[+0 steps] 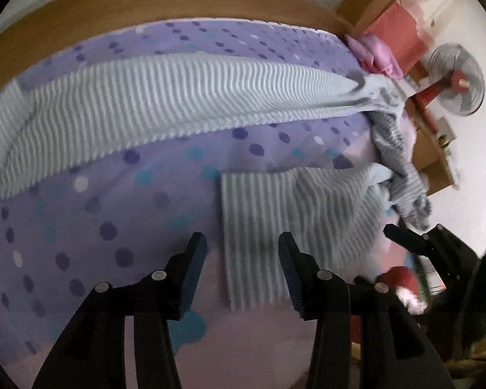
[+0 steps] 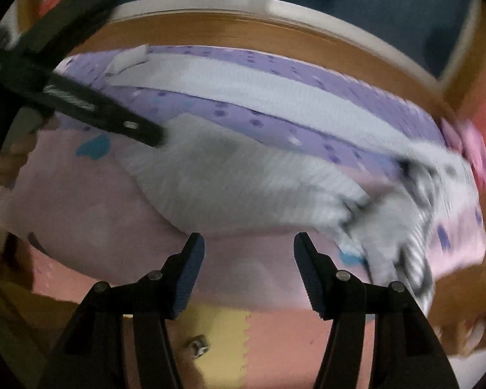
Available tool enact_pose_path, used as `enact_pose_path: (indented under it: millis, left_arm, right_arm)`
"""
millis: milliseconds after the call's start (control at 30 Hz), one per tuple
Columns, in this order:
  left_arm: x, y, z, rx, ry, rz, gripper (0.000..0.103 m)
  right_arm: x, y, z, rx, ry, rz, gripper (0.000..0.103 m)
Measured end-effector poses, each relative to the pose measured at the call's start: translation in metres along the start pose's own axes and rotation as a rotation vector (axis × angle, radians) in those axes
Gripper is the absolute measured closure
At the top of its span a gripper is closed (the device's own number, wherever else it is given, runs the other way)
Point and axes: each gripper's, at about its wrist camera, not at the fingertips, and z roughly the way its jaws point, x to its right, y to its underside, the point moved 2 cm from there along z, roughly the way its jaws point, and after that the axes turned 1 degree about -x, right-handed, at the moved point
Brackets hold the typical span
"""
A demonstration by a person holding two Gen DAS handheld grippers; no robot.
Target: Fold clothes
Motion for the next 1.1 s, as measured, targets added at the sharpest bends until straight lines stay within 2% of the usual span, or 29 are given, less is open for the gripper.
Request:
enact_pose_path:
  millis: [100, 167, 200, 267, 300, 367, 400, 433, 467, 500, 533, 567, 633, 700, 767, 833, 967, 1033, 1100]
  left_arm:
    - [0.009, -0.005, 0.004, 0.003, -0.045, 0.034, 0.055]
    - [0.009, -0.005, 0.003, 0.001, -0.045, 0.050, 0.049]
    - [0.012, -0.006, 0.004, -0.002, -0.041, 0.057, 0.043]
    - [0.014, -0.007, 0.004, 0.001, -0.035, 0.053, 0.035]
    - [0.014, -0.008, 0.005, 0.006, -0.040, 0.048, 0.032]
    - [0.018, -0.009, 0.008, 0.013, -0.072, 0.051, 0.032]
    - [0.022, -0.010, 0.011, 0.015, -0.093, 0.061, 0.032]
    - [0.025, -0.010, 0.013, 0.020, -0.112, 0.075, 0.034]
    - [0.028, -0.010, 0.014, 0.028, -0.126, 0.087, 0.041]
    - [0.031, -0.011, 0.015, 0.035, -0.137, 0.098, 0.058]
    - [0.033, -0.011, 0.015, 0.038, -0.132, 0.098, 0.076]
    - [0.033, -0.011, 0.014, 0.039, -0.105, 0.078, 0.080]
    - [0.028, -0.010, 0.009, 0.055, -0.055, 0.009, 0.087]
    - [0.020, -0.005, -0.002, 0.077, -0.009, -0.060, 0.088]
    - [0.014, 0.003, -0.018, 0.103, 0.022, -0.108, 0.088]
    - [0.009, 0.013, -0.046, 0.154, 0.028, -0.136, 0.088]
    - [-0.008, 0.034, -0.107, 0.274, -0.007, -0.217, 0.088]
    - [-0.021, 0.050, -0.135, 0.328, -0.037, -0.278, 0.088]
    - [-0.033, 0.069, -0.157, 0.369, -0.098, -0.331, 0.088]
  right_arm:
    - [-0.015, -0.010, 0.012, 0.023, -0.003, -0.004, 0.045]
    - [-0.020, -0.012, 0.018, 0.043, -0.007, 0.002, 0.045]
    - [-0.019, -0.011, 0.018, 0.057, -0.010, 0.009, 0.043]
    - [-0.012, -0.010, 0.021, 0.063, -0.023, 0.044, 0.031]
    - [-0.005, -0.010, 0.024, 0.054, -0.026, 0.079, 0.020]
    - [0.009, -0.011, 0.031, 0.023, -0.079, 0.158, 0.016]
    - [0.008, -0.012, 0.031, 0.019, -0.071, 0.146, 0.016]
    - [0.005, -0.013, 0.031, 0.015, -0.059, 0.128, 0.018]
    - [0.003, -0.013, 0.029, 0.023, -0.055, 0.127, 0.021]
    - [0.001, -0.012, 0.028, 0.038, -0.058, 0.127, 0.028]
    - [-0.002, -0.012, 0.026, 0.052, -0.059, 0.115, 0.042]
    - [-0.006, -0.013, 0.024, 0.062, -0.054, 0.095, 0.053]
    - [-0.015, -0.016, 0.021, 0.076, -0.032, 0.046, 0.093]
    - [-0.019, -0.017, 0.021, 0.071, -0.006, 0.017, 0.097]
    - [-0.019, -0.019, 0.012, 0.083, -0.027, 0.026, 0.099]
    - [-0.020, -0.028, -0.017, 0.154, -0.084, 0.032, 0.099]
    - [-0.041, -0.054, -0.075, 0.301, -0.211, -0.056, 0.099]
    - [-0.054, -0.064, -0.092, 0.343, -0.287, -0.097, 0.099]
    - [-0.072, -0.072, -0.099, 0.361, -0.377, -0.132, 0.099]
